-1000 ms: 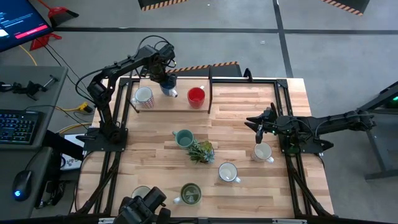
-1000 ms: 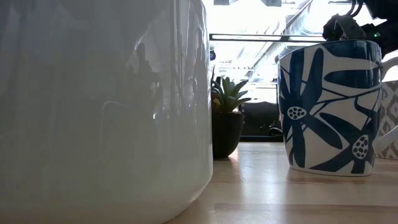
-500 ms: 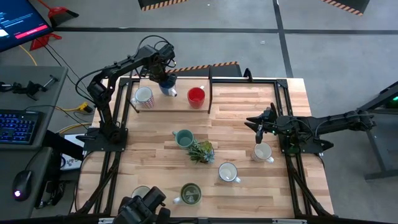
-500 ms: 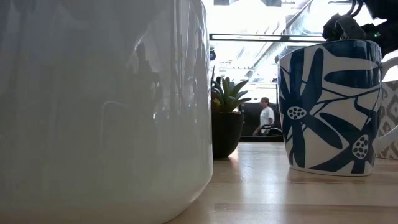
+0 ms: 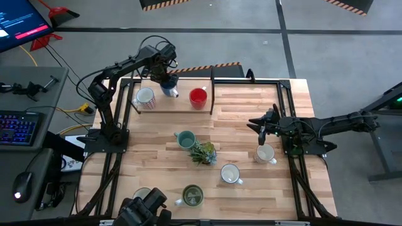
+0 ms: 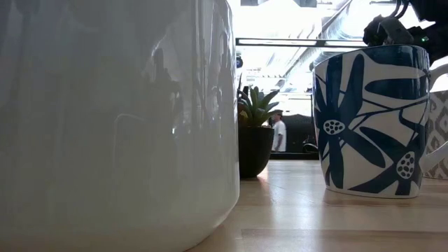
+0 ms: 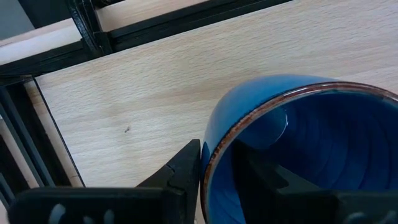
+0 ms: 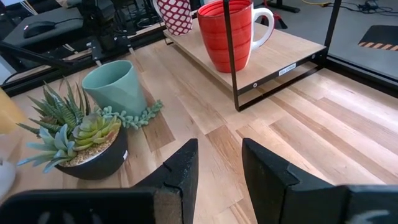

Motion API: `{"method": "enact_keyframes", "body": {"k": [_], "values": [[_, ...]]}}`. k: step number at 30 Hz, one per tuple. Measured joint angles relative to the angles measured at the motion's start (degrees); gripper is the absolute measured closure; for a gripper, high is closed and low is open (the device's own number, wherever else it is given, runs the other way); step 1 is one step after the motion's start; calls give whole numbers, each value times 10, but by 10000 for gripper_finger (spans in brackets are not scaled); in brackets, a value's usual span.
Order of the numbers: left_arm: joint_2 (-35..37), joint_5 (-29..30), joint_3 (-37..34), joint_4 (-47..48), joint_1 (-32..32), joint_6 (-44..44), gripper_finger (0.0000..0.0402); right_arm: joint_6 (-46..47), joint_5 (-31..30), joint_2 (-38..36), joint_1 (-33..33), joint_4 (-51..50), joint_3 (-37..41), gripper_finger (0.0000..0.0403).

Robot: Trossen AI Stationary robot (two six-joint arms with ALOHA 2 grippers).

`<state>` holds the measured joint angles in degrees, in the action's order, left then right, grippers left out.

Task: Place coffee mugs
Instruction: Put the blue mug on the shelf, then move the gray patterned mug to the center of the table

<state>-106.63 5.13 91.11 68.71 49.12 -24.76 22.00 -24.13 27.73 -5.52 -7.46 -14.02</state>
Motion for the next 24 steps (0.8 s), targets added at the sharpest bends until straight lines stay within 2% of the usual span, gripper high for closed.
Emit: {"method": "enact_keyframes", "body": {"k": [6,16,24], "values": [[0,-1,0,0,3,11,320,0,3,0,0,0,0,299],[0,-34,0,0,23,28,320,0,3,0,0,0,0,299],[0,-32,0,-1,30,39,320,0,3,0,0,0,0,299]]}}
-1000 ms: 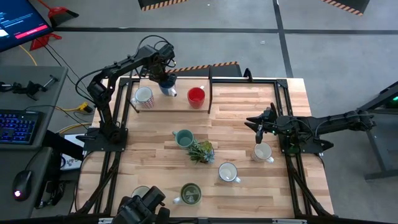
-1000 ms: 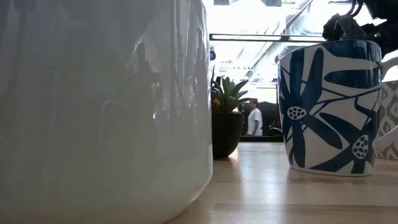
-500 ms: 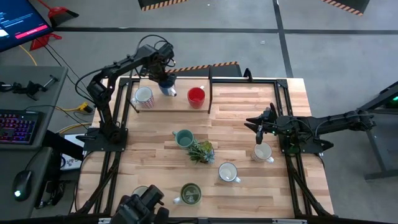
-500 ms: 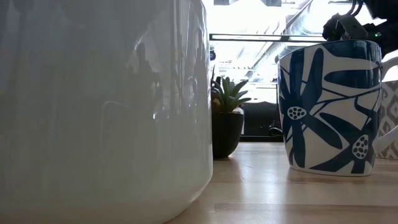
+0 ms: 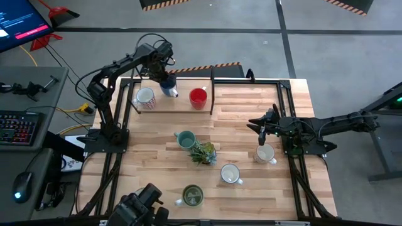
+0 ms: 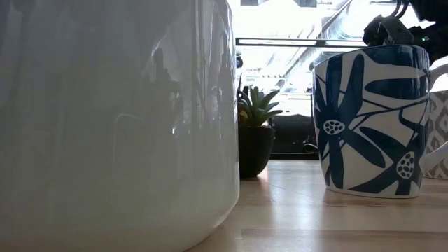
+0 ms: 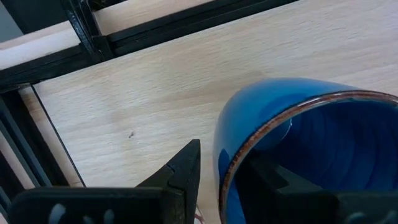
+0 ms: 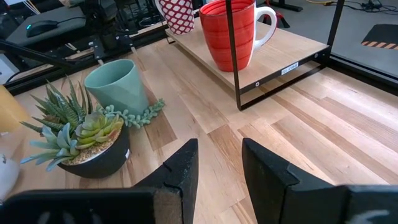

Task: Place coffee mugs
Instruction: Move the gray patterned mug to the center of the table

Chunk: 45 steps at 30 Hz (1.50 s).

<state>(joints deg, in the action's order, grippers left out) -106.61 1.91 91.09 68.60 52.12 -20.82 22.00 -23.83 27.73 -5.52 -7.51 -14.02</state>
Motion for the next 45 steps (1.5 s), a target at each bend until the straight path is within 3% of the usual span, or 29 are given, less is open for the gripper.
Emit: {"method": "enact_keyframes", "body": {"k": [21,25,34,45], "values": [[1,14,108,35,0,36,320,2,0,0,0,0,0,299],[7,-6,117,40,-4,66,320,1,0,0,0,0,0,299],[76,-17,118,117,-46,215,320,0,1,0,0,-1,0,299],[112,-14,118,204,-138,156,321,9,3,0,0,-2,0,299]]}}
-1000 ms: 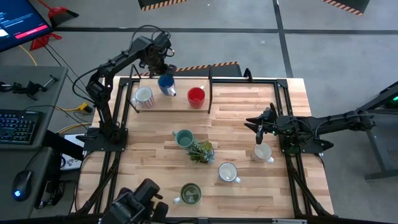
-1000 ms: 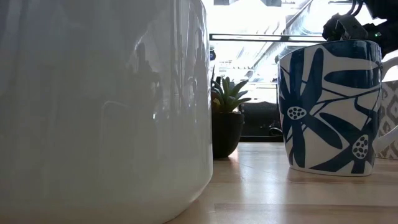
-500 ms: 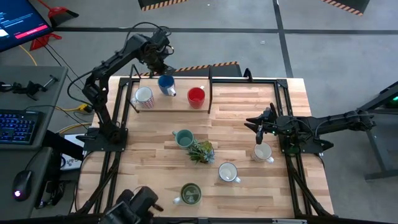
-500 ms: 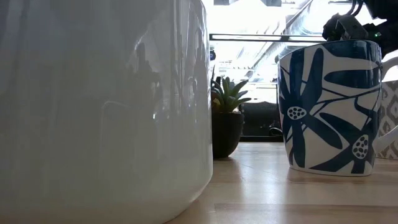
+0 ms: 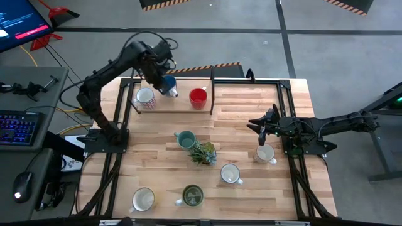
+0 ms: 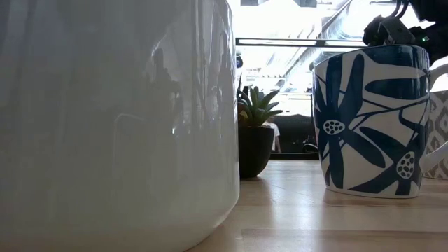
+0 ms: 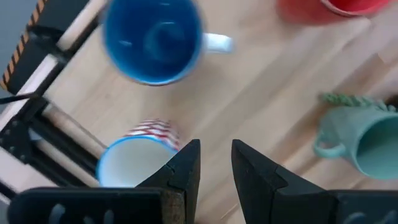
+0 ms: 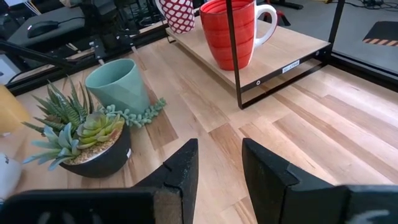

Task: Place coffee mugs
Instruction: Move the gray patterned mug to the center of the table

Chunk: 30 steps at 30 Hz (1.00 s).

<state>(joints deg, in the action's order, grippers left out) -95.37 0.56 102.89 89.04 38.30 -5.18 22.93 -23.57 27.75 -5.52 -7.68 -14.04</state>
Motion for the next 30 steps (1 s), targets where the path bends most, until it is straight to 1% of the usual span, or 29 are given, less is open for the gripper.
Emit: {"method": "enact_keyframes", "body": {"k": [3,8,11,14,18,22,25,27,30], "values": [[0,0,0,-1,-41,10,321,1,0,0,0,0,0,299],[0,0,0,6,-124,51,321,1,0,0,0,-1,0,299],[0,0,-2,9,-179,58,321,0,0,0,0,-4,0,299],[14,-3,-27,8,-231,58,321,-2,0,0,0,-4,0,299],[64,-4,-94,10,-292,24,321,-9,0,0,0,-3,0,299],[139,-4,-179,-4,-342,-73,321,-9,9,0,0,-3,0,299],[199,-2,-247,-53,-385,-138,321,-9,37,0,0,15,0,299],[235,10,-292,-92,-417,-173,321,-9,55,0,0,37,0,299],[282,28,-354,-139,-463,-213,321,-11,54,1,0,58,-13,299]]}}
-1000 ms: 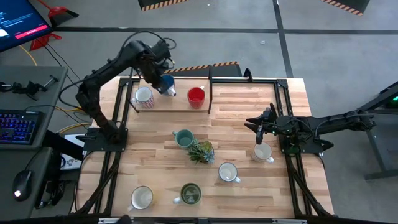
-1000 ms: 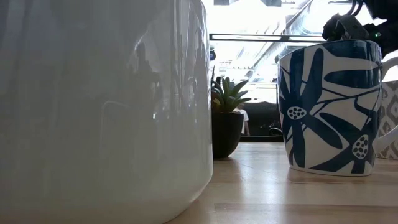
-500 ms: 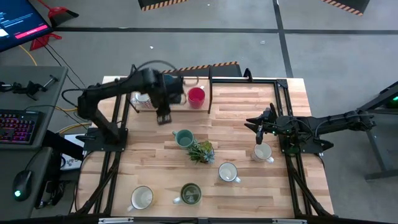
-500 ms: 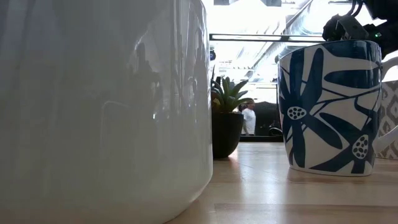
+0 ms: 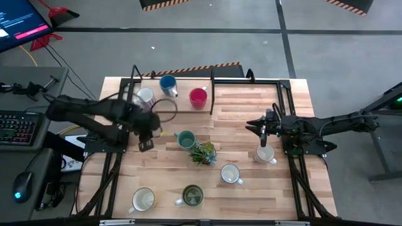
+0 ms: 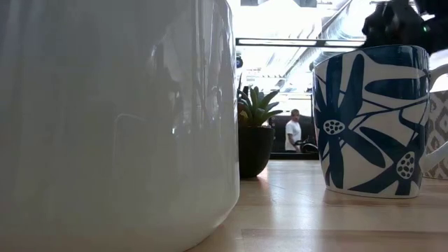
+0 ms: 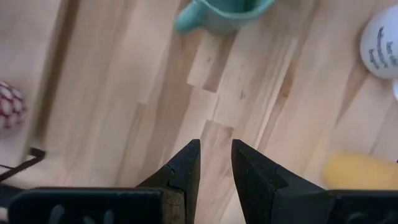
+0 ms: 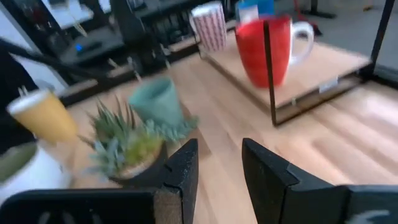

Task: Place coffee mugs
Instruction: Move the gray patterned mug to the center of the table

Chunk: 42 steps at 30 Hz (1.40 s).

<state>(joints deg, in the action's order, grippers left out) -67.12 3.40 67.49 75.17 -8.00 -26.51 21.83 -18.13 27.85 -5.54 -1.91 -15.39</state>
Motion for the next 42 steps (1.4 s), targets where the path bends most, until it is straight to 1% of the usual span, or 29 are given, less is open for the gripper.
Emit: {"method": "enact_keyframes", "body": {"k": [3,5,7,9,12,15,17,19,21,25,27,30,36,42], "values": [[35,16,-56,-31,-42,-26,321,-20,-8,10,0,0,-34,299],[55,23,-89,-40,-66,-41,321,-35,-5,23,0,-43,-72,299],[71,29,-117,-46,-85,-50,321,-20,0,40,0,-153,-121,300],[84,37,-137,-47,-98,-55,321,16,9,63,0,-283,-178,302],[96,45,-154,-48,-106,-62,321,71,46,101,-1,-438,-266,311],[101,61,-156,-48,-108,-63,321,101,85,144,-14,-525,-336,321],[103,72,-156,-48,-108,-59,321,125,103,174,-27,-579,-369,328],[103,80,-156,-48,-108,-58,321,155,111,202,-43,-632,-386,334],[103,86,-156,-48,-108,-54,321,189,111,224,-59,-667,-388,337],[103,92,-156,-48,-108,-54,321,260,120,252,-77,-715,-362,337],[103,92,-156,-48,-108,-54,321,283,131,261,-77,-716,-357,332],[103,92,-156,-48,-108,-54,321,288,141,268,-77,-696,-356,319],[103,97,-156,-48,-108,-54,321,262,144,287,-77,-686,-356,270],[103,97,-156,-48,-108,-63,321,282,152,310,-77,-688,-356,219]]}}
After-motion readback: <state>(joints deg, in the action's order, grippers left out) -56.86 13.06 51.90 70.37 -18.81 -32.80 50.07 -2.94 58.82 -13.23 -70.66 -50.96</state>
